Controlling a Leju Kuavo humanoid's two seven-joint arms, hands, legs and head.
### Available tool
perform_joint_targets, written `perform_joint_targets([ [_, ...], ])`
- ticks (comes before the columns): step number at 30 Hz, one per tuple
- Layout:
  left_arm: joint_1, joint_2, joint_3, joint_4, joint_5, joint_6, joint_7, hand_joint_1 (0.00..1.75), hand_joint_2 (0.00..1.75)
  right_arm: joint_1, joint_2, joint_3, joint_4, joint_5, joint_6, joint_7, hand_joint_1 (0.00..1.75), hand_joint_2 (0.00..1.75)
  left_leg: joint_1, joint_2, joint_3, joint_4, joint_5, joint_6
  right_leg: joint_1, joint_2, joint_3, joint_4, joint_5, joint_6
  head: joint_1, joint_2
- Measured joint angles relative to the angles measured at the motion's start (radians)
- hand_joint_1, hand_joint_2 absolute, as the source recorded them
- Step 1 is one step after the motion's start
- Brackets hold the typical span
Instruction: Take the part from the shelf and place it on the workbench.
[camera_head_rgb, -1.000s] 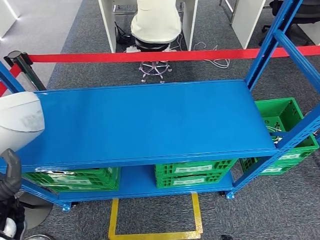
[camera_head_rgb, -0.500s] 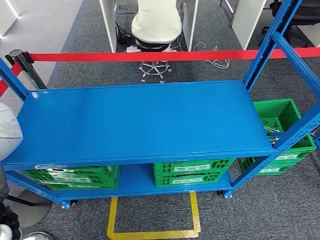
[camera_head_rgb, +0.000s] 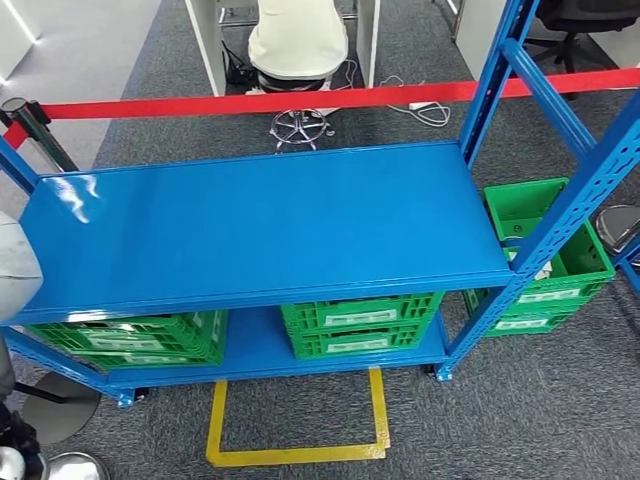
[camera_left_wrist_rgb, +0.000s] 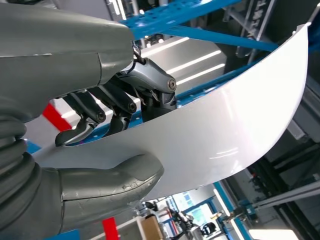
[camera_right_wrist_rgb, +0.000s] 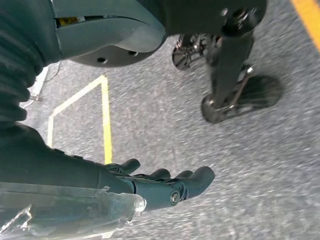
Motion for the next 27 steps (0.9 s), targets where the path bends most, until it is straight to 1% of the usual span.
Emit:
perform_joint_targets([
  [1,-0.003,0.000,0.000,0.002,0.000,0.000,0.000,1.75,1.75,0.001,0.000,0.000,0.000,0.000,0.000,0.002,0.00,1.75,-0.006,0.000,0.047,-0.068,0.024,0.010,0.002,0.001,-0.007,0.000,0.008,0.002,0.000,0.000],
  [2,-0.007,0.000,0.000,0.003,0.000,0.000,0.000,1.75,1.75,0.001,0.001,0.000,0.000,0.000,0.000,0.004,0.00,1.75,-0.011,0.000,0.093,-0.141,0.041,0.018,0.005,0.001,-0.014,0.001,0.015,0.005,0.000,0.000],
  [3,-0.011,-0.001,-0.001,0.004,0.000,0.000,0.000,1.75,1.75,0.001,0.001,0.000,0.000,0.000,-0.001,0.005,0.00,1.75,-0.016,0.000,0.125,-0.196,0.052,0.020,0.007,0.001,-0.018,0.001,0.023,0.009,0.001,0.000],
  [4,-0.014,-0.001,-0.001,0.005,-0.001,0.000,0.000,1.75,1.75,0.002,0.002,-0.001,0.000,0.000,-0.001,0.006,0.00,1.75,-0.020,0.000,0.141,-0.228,0.057,0.020,0.008,0.001,-0.020,-0.002,0.030,0.014,0.001,0.000],
  [5,-0.015,-0.001,-0.002,0.006,-0.001,0.000,0.000,1.75,1.75,0.002,0.002,-0.001,0.000,0.000,-0.001,0.006,0.00,1.75,-0.023,0.000,0.142,-0.238,0.060,0.019,0.007,-0.001,-0.021,-0.006,0.038,0.020,0.001,0.000],
  [6,-0.015,-0.002,-0.002,0.008,-0.001,0.001,0.000,1.75,1.75,0.003,0.002,-0.001,0.000,0.000,-0.001,0.006,0.00,1.75,-0.024,0.001,0.137,-0.240,0.069,0.021,0.005,-0.002,-0.020,-0.013,0.048,0.026,0.002,0.000],
  [7,-0.015,-0.002,-0.002,0.010,-0.001,0.001,0.000,1.75,1.75,0.005,0.002,-0.001,0.000,0.000,-0.001,0.007,0.00,1.75,-0.024,0.002,0.133,-0.243,0.079,0.027,0.003,-0.003,-0.021,-0.016,0.050,0.033,0.001,0.000],
  [8,-0.016,-0.002,-0.002,0.011,-0.001,0.001,0.000,1.75,1.75,0.006,0.002,-0.001,0.000,0.000,0.000,0.009,0.00,1.75,-0.023,0.003,0.128,-0.245,0.090,0.034,0.002,-0.004,-0.027,-0.008,0.036,0.038,0.002,0.000],
  [9,-0.016,-0.002,-0.001,0.012,-0.001,0.001,0.000,1.75,1.75,0.007,0.002,-0.001,0.000,0.000,0.000,0.011,0.00,1.75,-0.021,0.004,0.120,-0.248,0.100,0.039,0.002,-0.006,-0.038,0.020,0.005,0.043,0.003,0.000],
  [10,-0.016,-0.002,-0.001,0.012,0.000,0.001,0.000,1.75,1.75,0.008,0.002,-0.001,0.000,0.001,0.001,0.013,0.00,1.75,-0.020,0.006,0.111,-0.248,0.109,0.044,0.001,-0.008,-0.055,0.069,-0.041,0.047,0.004,0.000],
  [11,-0.016,-0.002,-0.001,0.013,0.000,0.001,0.000,1.75,1.75,0.009,0.003,-0.001,0.000,0.002,0.002,0.015,0.00,1.75,-0.020,0.006,0.099,-0.248,0.118,0.046,0.001,-0.009,-0.073,0.134,-0.091,0.050,0.005,0.000],
  [12,-0.016,-0.002,-0.001,0.013,0.000,0.001,0.000,1.75,1.75,0.009,0.004,-0.001,0.000,0.003,0.004,0.017,0.00,1.75,-0.021,0.006,0.087,-0.248,0.128,0.047,0.001,-0.009,-0.087,0.199,-0.129,0.052,0.005,0.000],
  [13,-0.016,-0.002,0.000,0.013,0.000,0.001,0.000,1.75,1.75,0.009,0.004,-0.001,0.000,0.005,0.006,0.018,0.00,1.75,-0.022,0.007,0.074,-0.247,0.138,0.047,0.001,-0.009,-0.090,0.245,-0.146,0.053,0.005,0.000],
  [14,-0.017,-0.002,0.000,0.013,0.000,0.002,0.000,1.75,1.75,0.009,0.005,-0.001,0.000,0.008,0.007,0.019,0.00,1.75,-0.022,0.007,0.061,-0.246,0.147,0.046,0.001,-0.009,-0.077,0.259,-0.143,0.053,0.005,0.000],
  [15,-0.018,-0.001,0.000,0.013,-0.001,0.002,0.000,1.75,1.75,0.009,0.005,-0.001,0.000,0.012,0.007,0.020,0.00,1.75,-0.023,0.007,0.050,-0.246,0.156,0.045,0.002,-0.009,-0.043,0.234,-0.125,0.052,0.005,0.000],
  [16,-0.020,0.000,0.000,0.013,-0.003,0.001,0.000,1.75,1.75,0.009,0.005,-0.001,0.000,0.017,0.008,0.020,0.00,1.75,-0.023,0.007,0.041,-0.246,0.165,0.042,0.002,-0.010,0.007,0.176,-0.101,0.049,0.005,0.000],
  [17,-0.022,0.001,0.000,0.011,-0.007,0.001,0.000,1.75,1.75,0.008,0.005,-0.001,0.000,0.022,0.007,0.020,0.00,1.75,-0.024,0.007,0.033,-0.245,0.172,0.038,0.003,-0.011,0.062,0.100,-0.092,0.045,0.005,0.000],
  [18,-0.024,0.003,-0.001,0.007,-0.014,0.000,0.000,1.75,1.75,0.007,0.005,-0.001,0.000,0.028,0.007,0.018,0.00,1.75,-0.024,0.007,0.028,-0.245,0.179,0.033,0.005,-0.011,0.112,0.030,-0.090,0.041,0.005,0.000],
  [19,-0.025,0.006,-0.003,0.000,-0.025,0.000,0.001,1.75,1.75,0.007,0.005,0.000,0.000,0.033,0.007,0.015,0.00,1.75,-0.024,0.008,0.025,-0.245,0.187,0.028,0.008,-0.012,0.141,-0.020,-0.095,0.037,0.005,0.000],
  [20,-0.026,0.008,-0.007,-0.008,-0.037,0.002,0.004,1.75,1.75,0.008,0.005,0.000,0.000,0.038,0.006,0.012,0.00,1.75,-0.023,0.008,0.023,-0.246,0.194,0.022,0.011,-0.011,0.153,-0.046,-0.102,0.033,0.005,0.000],
  [22,-0.024,0.015,-0.022,-0.027,-0.061,0.014,0.017,1.75,1.75,0.014,0.005,0.002,-0.001,0.050,0.003,0.008,0.00,1.75,-0.021,0.008,0.021,-0.250,0.204,0.010,0.012,-0.011,0.145,-0.056,-0.090,0.019,0.008,0.000],
  [23,-0.022,0.019,-0.031,-0.037,-0.069,0.021,0.024,1.75,1.75,0.017,0.005,0.002,-0.001,0.056,0.001,0.009,0.00,1.75,-0.020,0.006,0.017,-0.246,0.194,0.003,0.011,-0.012,0.142,-0.058,-0.082,0.010,0.007,0.000],
  [24,-0.020,0.026,-0.041,-0.045,-0.078,0.027,0.031,1.75,1.75,0.019,0.004,0.002,-0.002,0.060,-0.002,0.012,0.00,1.75,-0.019,0.005,0.008,-0.226,0.167,-0.003,0.009,-0.013,0.137,-0.060,-0.072,0.001,0.005,0.000],
  [25,-0.019,0.032,-0.053,-0.053,-0.090,0.035,0.039,1.75,1.75,0.021,0.004,0.003,-0.004,0.064,-0.004,0.015,0.00,1.75,-0.017,0.003,-0.007,-0.182,0.124,-0.008,0.006,-0.014,0.131,-0.062,-0.062,-0.005,0.003,0.000],
  [26,-0.016,0.038,-0.067,-0.060,-0.106,0.044,0.047,1.75,1.75,0.024,0.004,0.003,-0.006,0.067,-0.006,0.018,0.00,1.75,-0.017,0.002,-0.027,-0.118,0.075,-0.013,0.006,-0.015,0.122,-0.061,-0.054,-0.009,0.000,0.000],
  [27,-0.012,0.044,-0.084,-0.066,-0.124,0.055,0.056,1.75,1.75,0.026,0.004,0.003,-0.007,0.071,-0.006,0.021,0.00,1.75,-0.015,0.002,-0.047,-0.047,0.034,-0.017,0.006,-0.015,0.111,-0.061,-0.046,-0.010,0.000,0.000],
])
